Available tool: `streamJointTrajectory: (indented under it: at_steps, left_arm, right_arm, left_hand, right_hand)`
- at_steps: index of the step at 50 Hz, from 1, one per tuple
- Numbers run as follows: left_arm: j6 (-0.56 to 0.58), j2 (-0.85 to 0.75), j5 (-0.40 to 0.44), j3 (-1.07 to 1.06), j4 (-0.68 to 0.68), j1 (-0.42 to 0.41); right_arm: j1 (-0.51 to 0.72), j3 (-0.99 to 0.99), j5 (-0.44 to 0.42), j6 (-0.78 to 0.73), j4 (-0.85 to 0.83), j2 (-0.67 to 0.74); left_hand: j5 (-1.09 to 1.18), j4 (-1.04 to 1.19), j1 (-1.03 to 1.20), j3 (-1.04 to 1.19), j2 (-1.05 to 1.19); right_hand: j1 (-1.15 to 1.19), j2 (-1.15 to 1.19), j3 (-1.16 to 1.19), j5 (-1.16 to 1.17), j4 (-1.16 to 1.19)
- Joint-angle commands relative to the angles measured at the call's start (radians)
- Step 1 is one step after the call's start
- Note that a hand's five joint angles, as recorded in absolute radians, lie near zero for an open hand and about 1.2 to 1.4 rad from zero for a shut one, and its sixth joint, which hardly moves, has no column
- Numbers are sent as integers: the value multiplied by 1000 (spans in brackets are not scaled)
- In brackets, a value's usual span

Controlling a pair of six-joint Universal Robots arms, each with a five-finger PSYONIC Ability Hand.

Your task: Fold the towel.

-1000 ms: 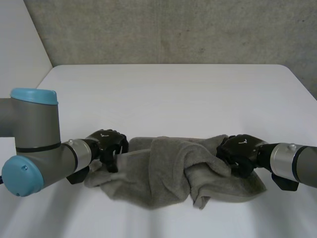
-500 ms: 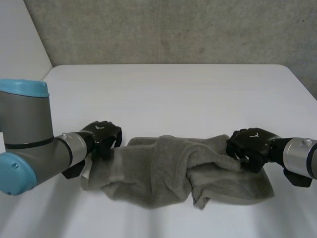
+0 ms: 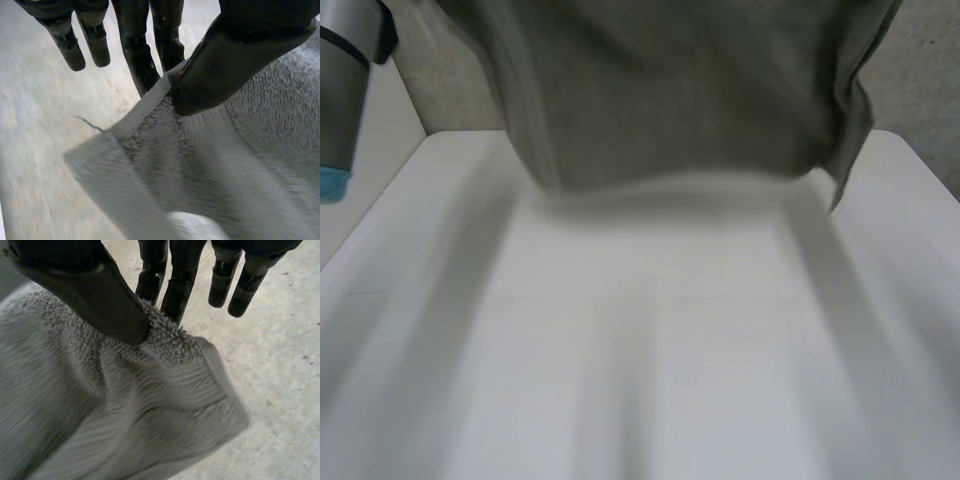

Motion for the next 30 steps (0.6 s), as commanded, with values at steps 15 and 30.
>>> streamJointTrajectory:
  at_steps: [15,30]
  left_arm:
    - [145,-70,341,-688,101,190]
    - [264,18,373,-785,-80,257]
  right_arm:
    - [-51,718,-296,-427,-62,-14]
    - [-155,878,-339,-570,150,-127]
  left_hand:
    - [83,-54,124,-48,63]
    - [83,-54,124,-48,63]
  right_hand:
    - [79,105,-47,69,-76]
    - [79,105,-47,69,-76]
